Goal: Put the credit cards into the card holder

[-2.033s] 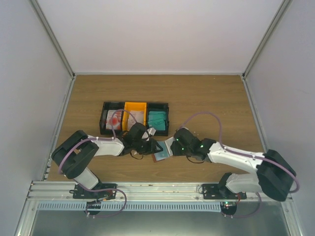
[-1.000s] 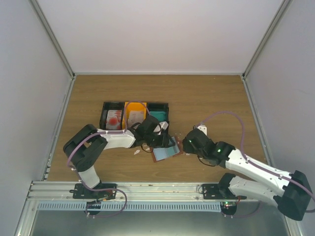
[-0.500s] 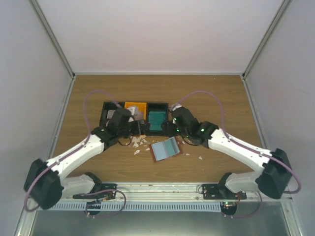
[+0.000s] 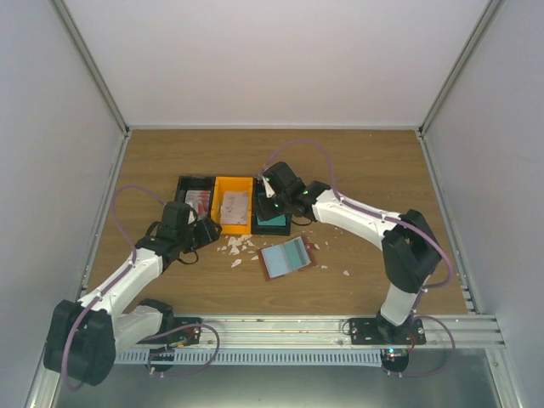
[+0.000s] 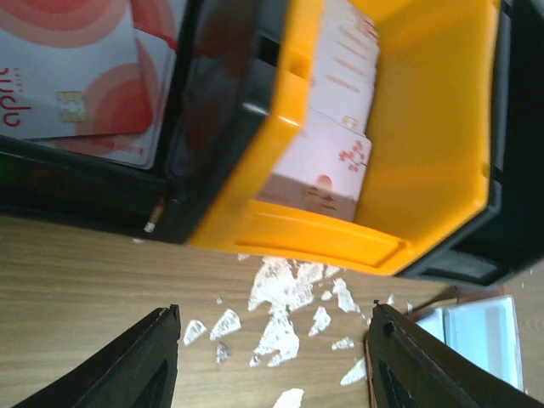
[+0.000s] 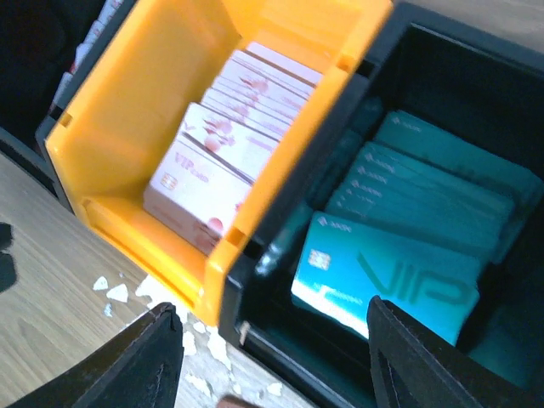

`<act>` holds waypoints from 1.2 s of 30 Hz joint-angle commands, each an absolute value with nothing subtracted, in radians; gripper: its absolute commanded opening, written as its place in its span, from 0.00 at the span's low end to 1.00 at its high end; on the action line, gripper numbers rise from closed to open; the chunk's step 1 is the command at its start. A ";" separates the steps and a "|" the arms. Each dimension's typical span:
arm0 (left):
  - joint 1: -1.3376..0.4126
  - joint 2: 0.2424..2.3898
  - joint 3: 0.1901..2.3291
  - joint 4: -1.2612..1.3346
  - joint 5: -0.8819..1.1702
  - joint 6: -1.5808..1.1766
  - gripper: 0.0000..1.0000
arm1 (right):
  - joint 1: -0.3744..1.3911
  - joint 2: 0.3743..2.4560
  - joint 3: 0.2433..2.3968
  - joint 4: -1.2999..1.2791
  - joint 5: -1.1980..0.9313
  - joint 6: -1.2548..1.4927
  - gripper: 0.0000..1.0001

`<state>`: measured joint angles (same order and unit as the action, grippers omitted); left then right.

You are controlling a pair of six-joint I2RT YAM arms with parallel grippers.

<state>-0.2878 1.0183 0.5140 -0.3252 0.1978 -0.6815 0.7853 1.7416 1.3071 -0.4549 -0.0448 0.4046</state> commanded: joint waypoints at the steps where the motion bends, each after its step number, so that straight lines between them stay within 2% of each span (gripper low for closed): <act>1: -0.212 1.084 0.496 -0.205 0.323 -0.686 0.62 | 0.789 1.813 1.397 -0.482 -0.049 0.364 0.59; 4: -0.200 1.130 0.489 -0.173 0.360 -0.690 0.60 | 0.778 1.853 1.428 -0.518 -0.002 0.322 0.53; 7: -0.194 1.146 0.476 -0.149 0.372 -0.695 0.59 | 0.731 1.844 1.417 -0.534 -0.039 0.208 0.39; 10: -0.194 1.161 0.469 -0.128 0.378 -0.699 0.57 | 0.683 1.834 1.422 -0.567 -0.129 0.051 0.38; 20: -0.192 1.226 0.485 -0.086 0.393 -0.707 0.56 | 0.647 2.005 1.586 -0.769 -0.209 -0.286 0.52; 24: -0.192 1.238 0.483 -0.067 0.407 -0.713 0.56 | 0.640 2.071 1.676 -0.831 -0.225 -0.374 0.54; 32: -0.192 1.249 0.489 -0.058 0.412 -0.709 0.56 | 0.640 2.188 1.776 -0.913 -0.200 -0.449 0.63; 36: -0.192 1.257 0.489 -0.055 0.414 -0.707 0.56 | 0.639 2.213 1.790 -0.934 -0.221 -0.462 0.64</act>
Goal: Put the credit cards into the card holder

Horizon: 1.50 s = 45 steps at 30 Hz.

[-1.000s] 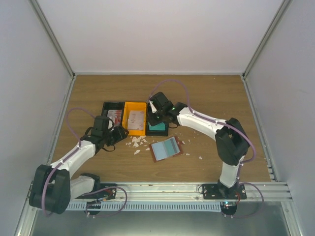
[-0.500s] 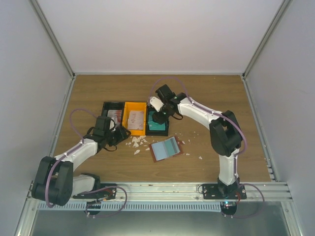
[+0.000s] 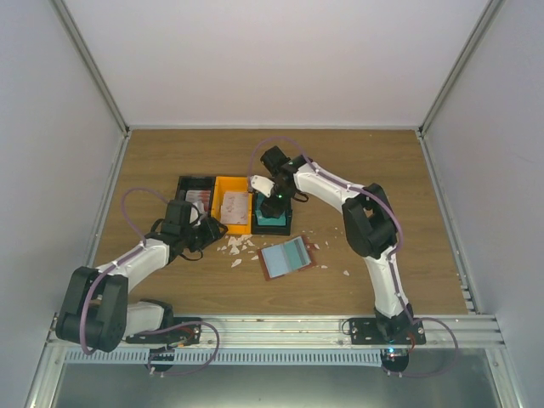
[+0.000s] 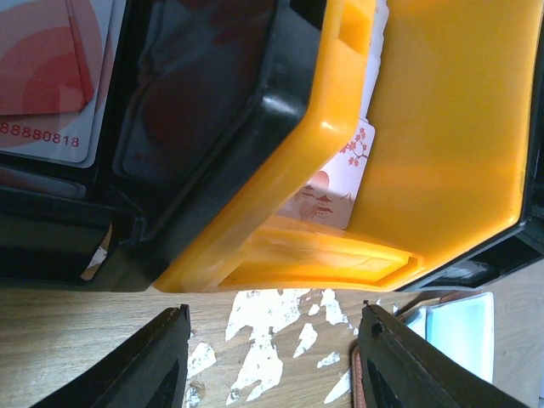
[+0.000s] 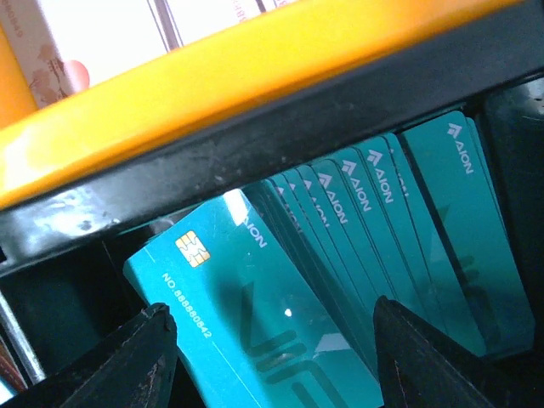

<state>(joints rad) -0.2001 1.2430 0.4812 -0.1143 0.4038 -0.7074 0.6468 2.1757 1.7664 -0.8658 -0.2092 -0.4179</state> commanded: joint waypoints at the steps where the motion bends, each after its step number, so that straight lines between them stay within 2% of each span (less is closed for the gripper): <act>1: -0.192 1.260 0.491 -0.054 0.414 -0.707 0.56 | 0.640 2.217 1.791 -0.935 -0.230 -0.466 0.64; 7: -0.192 1.269 0.493 -0.050 0.415 -0.702 0.56 | 0.639 2.226 1.798 -0.947 -0.315 -0.486 0.55; 13: -0.192 1.274 0.497 -0.048 0.418 -0.699 0.56 | 0.640 2.213 1.803 -0.976 -0.329 -0.490 0.36; 34: -0.192 1.342 0.521 -0.007 0.422 -0.690 0.56 | 0.642 2.135 1.746 -0.990 -0.444 -0.503 0.19; 39: -0.192 1.345 0.526 -0.007 0.423 -0.689 0.56 | 0.641 2.120 1.746 -0.970 -0.413 -0.487 0.23; 40: -0.192 1.345 0.526 -0.008 0.423 -0.689 0.56 | 0.640 2.121 1.744 -0.953 -0.376 -0.473 0.33; 41: -0.193 1.344 0.526 -0.008 0.422 -0.688 0.56 | 0.641 2.125 1.742 -0.938 -0.340 -0.461 0.37; 45: -0.192 1.345 0.525 -0.008 0.422 -0.687 0.56 | 0.643 2.147 1.737 -0.903 -0.245 -0.446 0.44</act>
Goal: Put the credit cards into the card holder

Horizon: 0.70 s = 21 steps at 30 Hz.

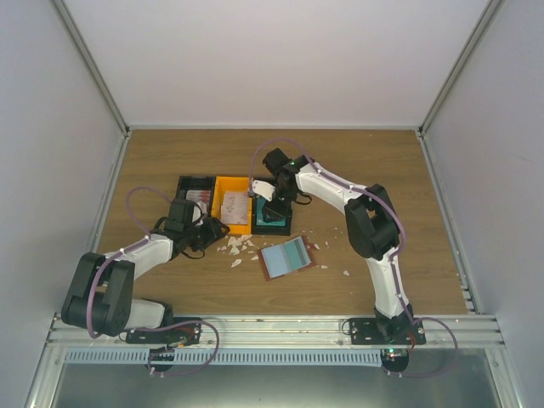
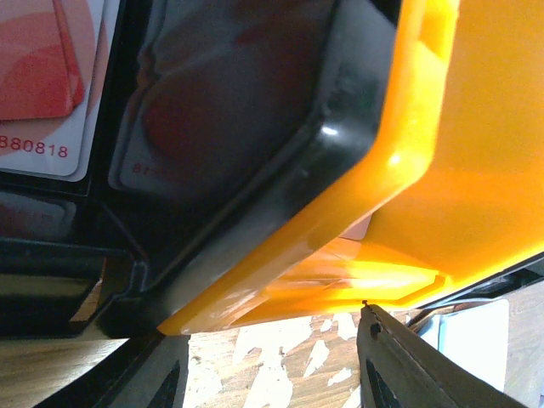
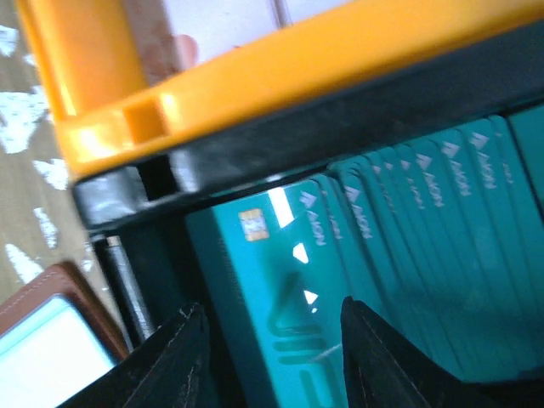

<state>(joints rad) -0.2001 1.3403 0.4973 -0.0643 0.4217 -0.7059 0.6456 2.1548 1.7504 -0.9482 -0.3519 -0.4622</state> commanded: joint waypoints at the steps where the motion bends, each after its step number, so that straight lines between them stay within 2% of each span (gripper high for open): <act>1: -0.192 1.346 0.525 -0.007 0.423 -0.689 0.56 | 0.646 2.151 1.732 -0.893 -0.226 -0.446 0.46; 5: -0.193 1.351 0.525 -0.005 0.423 -0.689 0.56 | 0.663 2.174 1.732 -0.881 -0.179 -0.458 0.51; 17: -0.194 1.375 0.542 -0.005 0.423 -0.689 0.54 | 0.693 2.233 1.766 -0.957 -0.242 -0.484 0.50; 19: -0.193 1.379 0.545 -0.006 0.422 -0.689 0.53 | 0.696 2.229 1.769 -0.969 -0.272 -0.489 0.49; 21: -0.195 1.381 0.547 -0.007 0.423 -0.687 0.53 | 0.697 2.215 1.767 -0.977 -0.295 -0.491 0.44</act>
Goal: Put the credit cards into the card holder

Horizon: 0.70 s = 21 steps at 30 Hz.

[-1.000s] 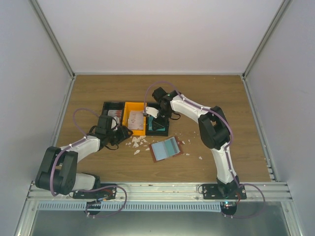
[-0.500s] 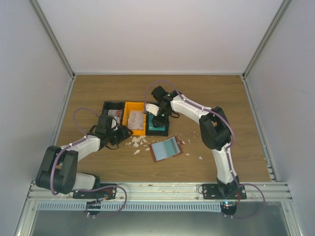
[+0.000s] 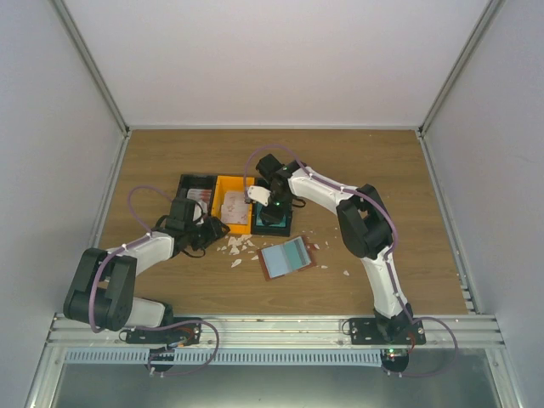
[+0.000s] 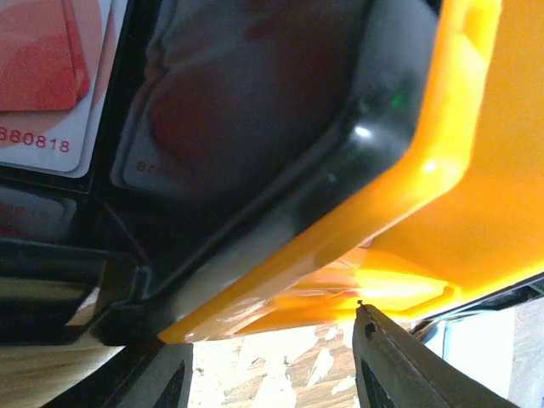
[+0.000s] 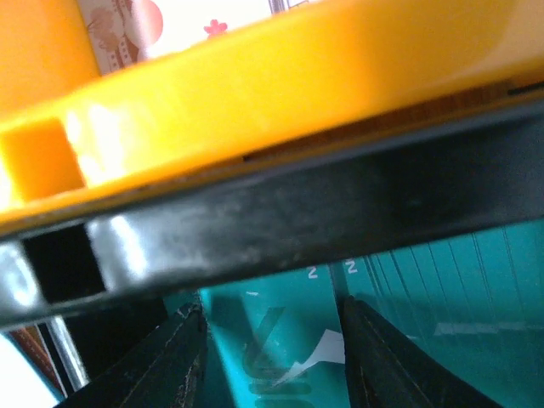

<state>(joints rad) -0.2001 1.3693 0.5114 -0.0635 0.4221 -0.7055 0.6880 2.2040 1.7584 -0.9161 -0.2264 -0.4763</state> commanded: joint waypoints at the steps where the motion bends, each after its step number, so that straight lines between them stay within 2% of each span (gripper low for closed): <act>1: -0.194 1.382 0.548 -0.006 0.423 -0.687 0.53 | 0.696 2.205 1.765 -0.977 -0.301 -0.490 0.40; 5: -0.195 1.384 0.552 -0.006 0.422 -0.685 0.53 | 0.694 2.169 1.756 -0.978 -0.312 -0.484 0.32; 21: -0.195 1.402 0.561 -0.002 0.420 -0.693 0.52 | 0.708 2.083 1.699 -0.979 -0.373 -0.474 0.23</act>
